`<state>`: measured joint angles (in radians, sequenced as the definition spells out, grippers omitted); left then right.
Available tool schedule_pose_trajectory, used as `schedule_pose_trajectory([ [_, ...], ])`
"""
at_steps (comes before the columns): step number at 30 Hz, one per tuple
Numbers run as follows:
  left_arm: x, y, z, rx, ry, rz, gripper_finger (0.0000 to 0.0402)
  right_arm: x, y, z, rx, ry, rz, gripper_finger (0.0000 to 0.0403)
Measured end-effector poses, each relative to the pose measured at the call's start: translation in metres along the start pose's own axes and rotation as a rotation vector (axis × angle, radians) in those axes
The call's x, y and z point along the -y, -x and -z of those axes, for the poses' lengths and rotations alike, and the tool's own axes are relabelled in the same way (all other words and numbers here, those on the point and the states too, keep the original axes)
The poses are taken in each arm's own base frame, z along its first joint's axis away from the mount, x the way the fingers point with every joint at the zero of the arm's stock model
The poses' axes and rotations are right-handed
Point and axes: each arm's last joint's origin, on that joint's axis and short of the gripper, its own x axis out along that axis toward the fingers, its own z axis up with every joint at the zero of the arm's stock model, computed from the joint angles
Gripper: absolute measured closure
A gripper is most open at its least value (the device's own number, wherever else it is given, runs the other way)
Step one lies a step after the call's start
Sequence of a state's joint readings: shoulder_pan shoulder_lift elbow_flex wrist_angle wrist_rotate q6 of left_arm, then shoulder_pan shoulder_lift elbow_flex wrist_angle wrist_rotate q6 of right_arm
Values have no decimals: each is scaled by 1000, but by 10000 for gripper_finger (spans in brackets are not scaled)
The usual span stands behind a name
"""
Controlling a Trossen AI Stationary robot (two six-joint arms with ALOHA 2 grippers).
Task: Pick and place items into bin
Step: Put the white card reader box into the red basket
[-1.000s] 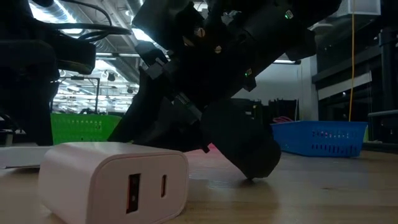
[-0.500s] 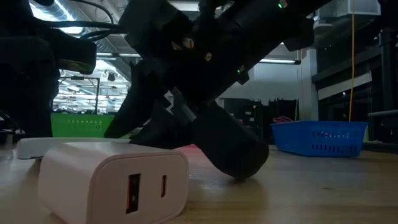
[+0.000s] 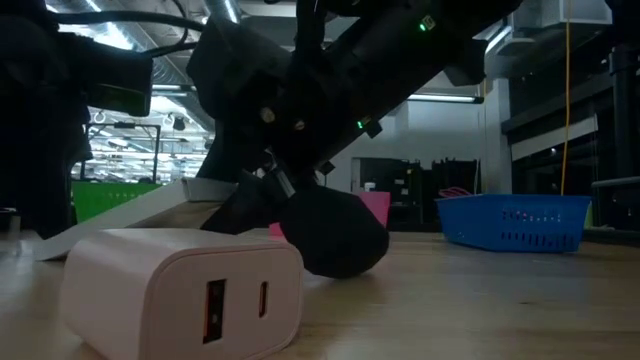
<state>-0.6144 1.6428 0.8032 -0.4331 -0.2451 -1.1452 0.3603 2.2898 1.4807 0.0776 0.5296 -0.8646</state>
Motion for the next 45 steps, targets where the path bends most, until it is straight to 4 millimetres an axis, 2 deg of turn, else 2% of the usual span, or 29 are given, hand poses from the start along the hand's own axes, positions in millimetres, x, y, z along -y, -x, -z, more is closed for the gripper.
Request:
schedule_pose_trajectory([
  [9, -1, 0, 1, -2, 6, -19, 398, 0, 0, 0, 7, -7, -6, 290],
  [17, -2, 0, 1, 14, -28, -37, 398, 4, 8, 0, -20, -14, -34, 374],
  [19, -2, 1, 1, 23, -44, -36, 398, 7, 11, 1, -27, -24, -42, 381],
  [25, -4, 16, 1, 23, -83, 2, 398, 18, 24, 1, -30, -91, -55, 388],
  [33, -5, 39, -2, 108, -107, 32, 398, 31, 47, 8, -104, -162, -137, 390],
  [37, -5, 40, -4, 146, -145, 20, 398, 47, 68, 11, -117, -188, -148, 391],
  [45, -6, 41, -6, 219, -176, -22, 398, 103, 118, 31, -123, -312, -94, 391],
])
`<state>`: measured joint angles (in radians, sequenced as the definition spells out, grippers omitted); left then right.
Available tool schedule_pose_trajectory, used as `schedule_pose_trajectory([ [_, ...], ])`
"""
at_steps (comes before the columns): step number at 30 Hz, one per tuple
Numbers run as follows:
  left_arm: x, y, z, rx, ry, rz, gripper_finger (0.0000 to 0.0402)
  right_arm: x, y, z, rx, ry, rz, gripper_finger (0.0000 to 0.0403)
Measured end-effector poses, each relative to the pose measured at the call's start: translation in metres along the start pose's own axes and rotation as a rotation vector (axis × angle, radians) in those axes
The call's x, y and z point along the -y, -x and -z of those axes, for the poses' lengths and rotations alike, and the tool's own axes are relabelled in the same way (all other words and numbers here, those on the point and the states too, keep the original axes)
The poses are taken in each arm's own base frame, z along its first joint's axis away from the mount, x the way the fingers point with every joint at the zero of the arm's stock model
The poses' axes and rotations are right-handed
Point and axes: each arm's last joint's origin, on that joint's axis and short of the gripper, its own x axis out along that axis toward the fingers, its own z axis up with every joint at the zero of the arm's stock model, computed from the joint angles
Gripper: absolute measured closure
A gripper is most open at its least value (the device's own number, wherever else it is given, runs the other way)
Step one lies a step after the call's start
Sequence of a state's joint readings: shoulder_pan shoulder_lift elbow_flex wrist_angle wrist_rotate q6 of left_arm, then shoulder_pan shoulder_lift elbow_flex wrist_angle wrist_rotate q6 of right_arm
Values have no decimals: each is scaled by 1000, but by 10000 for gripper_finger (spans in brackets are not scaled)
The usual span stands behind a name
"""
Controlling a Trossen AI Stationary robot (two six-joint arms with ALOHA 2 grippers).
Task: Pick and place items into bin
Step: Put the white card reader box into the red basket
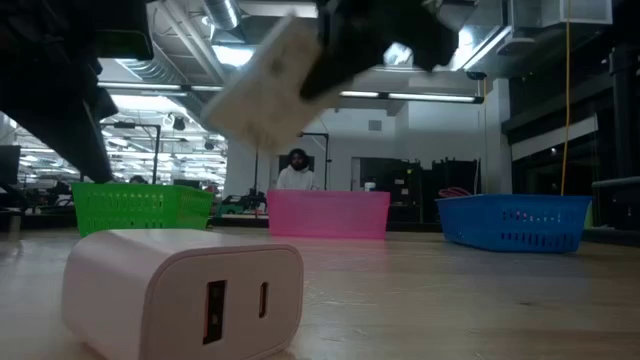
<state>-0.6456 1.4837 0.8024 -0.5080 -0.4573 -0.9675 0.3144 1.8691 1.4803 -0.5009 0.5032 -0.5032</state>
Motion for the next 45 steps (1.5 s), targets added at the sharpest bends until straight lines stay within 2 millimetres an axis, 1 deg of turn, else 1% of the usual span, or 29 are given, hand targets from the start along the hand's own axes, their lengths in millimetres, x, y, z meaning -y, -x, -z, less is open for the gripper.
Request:
schedule_pose_trajectory([
  [3, 0, 0, -2, 45, -40, -23, 398, 19, 19, 9, 9, -57, 24, 391],
  [7, -1, 1, -4, 99, -87, -60, 398, 32, 31, 30, 20, -130, 54, 391],
  [15, -3, 1, -7, 176, -141, -125, 398, 45, 33, 82, 101, -257, 186, 391],
  [20, -5, 0, -10, 203, -131, -157, 398, 52, 19, 112, 92, -291, 244, 391],
  [26, -11, -4, -16, 207, -109, -184, 398, 74, 7, 137, 84, -329, 218, 391],
  [29, -14, -5, -19, 205, -115, -198, 398, 83, 4, 147, 46, -229, 242, 391],
  [33, -17, -8, -24, 203, -115, -215, 398, 88, -8, 159, -26, -104, 229, 391],
  [35, -19, -9, -25, 202, -108, -221, 398, 90, -16, 166, -42, -79, 215, 391],
  [38, -21, -10, -28, 203, -97, -228, 398, 89, -29, 174, -58, 10, 156, 391],
  [41, -23, -11, -29, 203, -90, -233, 398, 89, -44, 180, -93, 85, 123, 391],
  [45, -23, -11, -30, 202, -88, -234, 398, 93, -61, 186, -141, 151, 100, 391],
])
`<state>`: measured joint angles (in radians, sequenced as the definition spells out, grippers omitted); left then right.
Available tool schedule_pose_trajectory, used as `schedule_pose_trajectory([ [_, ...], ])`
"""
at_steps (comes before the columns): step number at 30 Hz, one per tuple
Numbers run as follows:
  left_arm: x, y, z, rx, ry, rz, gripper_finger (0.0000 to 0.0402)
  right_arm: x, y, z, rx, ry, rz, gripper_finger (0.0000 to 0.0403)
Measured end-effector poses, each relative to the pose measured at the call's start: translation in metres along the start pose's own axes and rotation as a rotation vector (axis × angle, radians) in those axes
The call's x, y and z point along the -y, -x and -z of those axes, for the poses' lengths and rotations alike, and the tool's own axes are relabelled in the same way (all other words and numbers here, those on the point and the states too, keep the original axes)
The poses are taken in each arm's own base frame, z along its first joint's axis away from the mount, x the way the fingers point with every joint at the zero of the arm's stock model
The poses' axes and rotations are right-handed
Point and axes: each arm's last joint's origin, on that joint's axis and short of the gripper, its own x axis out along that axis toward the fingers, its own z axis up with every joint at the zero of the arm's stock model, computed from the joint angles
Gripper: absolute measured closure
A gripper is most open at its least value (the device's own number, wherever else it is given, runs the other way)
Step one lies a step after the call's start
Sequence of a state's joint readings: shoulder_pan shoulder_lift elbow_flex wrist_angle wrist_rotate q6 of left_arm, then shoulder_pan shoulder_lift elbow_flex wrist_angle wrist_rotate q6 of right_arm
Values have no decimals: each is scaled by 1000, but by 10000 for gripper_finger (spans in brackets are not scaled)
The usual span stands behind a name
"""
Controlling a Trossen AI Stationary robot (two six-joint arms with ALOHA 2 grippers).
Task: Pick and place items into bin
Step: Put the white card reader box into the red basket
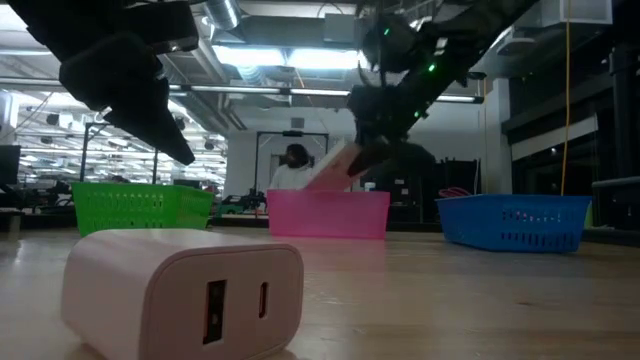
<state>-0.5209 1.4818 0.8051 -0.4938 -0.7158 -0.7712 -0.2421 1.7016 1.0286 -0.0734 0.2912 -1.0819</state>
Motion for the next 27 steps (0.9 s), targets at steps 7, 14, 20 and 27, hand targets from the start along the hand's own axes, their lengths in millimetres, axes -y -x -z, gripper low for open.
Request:
schedule_pose_trajectory([
  [7, 0, 0, 0, -2, -2, -2, 398, 6, -21, 5, -38, 52, -17, 391],
  [14, 0, 0, 0, -2, -36, -1, 398, 5, -25, 4, -40, 60, -25, 373],
  [20, 0, 0, 0, -2, -36, -1, 398, 6, -25, 5, -42, 42, -16, 326],
  [27, 0, 0, 0, -2, -35, -1, 398, 6, -26, 8, -57, -50, -30, 318],
])
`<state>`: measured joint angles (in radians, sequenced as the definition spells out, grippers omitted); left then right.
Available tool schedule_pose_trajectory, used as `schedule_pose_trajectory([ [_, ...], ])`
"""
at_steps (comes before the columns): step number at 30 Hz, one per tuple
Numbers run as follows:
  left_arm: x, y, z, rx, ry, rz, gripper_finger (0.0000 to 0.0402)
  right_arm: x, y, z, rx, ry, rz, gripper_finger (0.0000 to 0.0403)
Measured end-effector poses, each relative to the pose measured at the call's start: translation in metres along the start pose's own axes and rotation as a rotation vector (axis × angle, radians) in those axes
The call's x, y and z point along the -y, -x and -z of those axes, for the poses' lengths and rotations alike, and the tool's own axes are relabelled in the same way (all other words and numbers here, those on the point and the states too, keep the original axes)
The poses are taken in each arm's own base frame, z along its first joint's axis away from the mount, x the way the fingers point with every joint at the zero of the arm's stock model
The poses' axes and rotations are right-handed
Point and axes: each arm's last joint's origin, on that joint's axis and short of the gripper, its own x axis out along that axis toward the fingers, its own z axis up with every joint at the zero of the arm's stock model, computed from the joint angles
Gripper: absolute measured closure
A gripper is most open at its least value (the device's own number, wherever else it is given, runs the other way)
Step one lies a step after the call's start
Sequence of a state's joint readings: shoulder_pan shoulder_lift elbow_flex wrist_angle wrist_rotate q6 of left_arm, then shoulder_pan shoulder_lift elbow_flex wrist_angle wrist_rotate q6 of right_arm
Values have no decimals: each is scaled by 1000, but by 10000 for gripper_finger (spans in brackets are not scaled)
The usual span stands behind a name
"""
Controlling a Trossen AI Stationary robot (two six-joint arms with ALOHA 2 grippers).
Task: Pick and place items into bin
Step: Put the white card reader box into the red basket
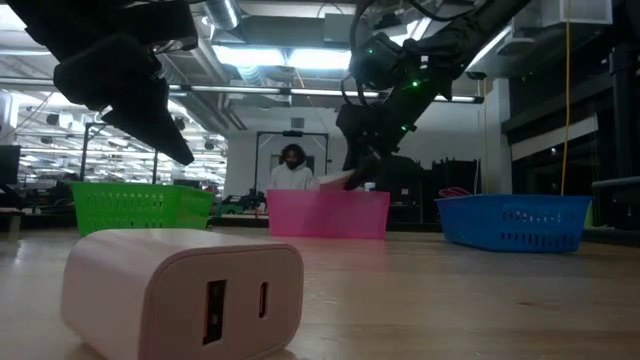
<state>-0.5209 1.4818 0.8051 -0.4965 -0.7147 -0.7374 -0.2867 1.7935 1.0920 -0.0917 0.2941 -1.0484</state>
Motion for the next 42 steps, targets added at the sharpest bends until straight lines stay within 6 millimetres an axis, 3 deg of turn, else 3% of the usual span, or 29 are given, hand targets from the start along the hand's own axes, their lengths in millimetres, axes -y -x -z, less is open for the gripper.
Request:
schedule_pose_trajectory([
  [7, 0, 0, 0, -1, 7, 2, 398, -1, 0, 0, -12, -26, -5, 316],
  [15, 0, 0, 0, -6, 8, 8, 398, 1, 1, 5, -154, -122, 85, 316],
  [26, 0, 0, 0, -6, 10, 9, 398, -9, 5, -2, -156, -176, 3, 315],
  [35, 1, 0, 0, -7, 16, 16, 398, 13, 18, -15, -105, -298, -92, 315],
  [42, 1, 0, 0, -21, 30, 31, 398, 8, 18, -14, -69, -296, -144, 315],
])
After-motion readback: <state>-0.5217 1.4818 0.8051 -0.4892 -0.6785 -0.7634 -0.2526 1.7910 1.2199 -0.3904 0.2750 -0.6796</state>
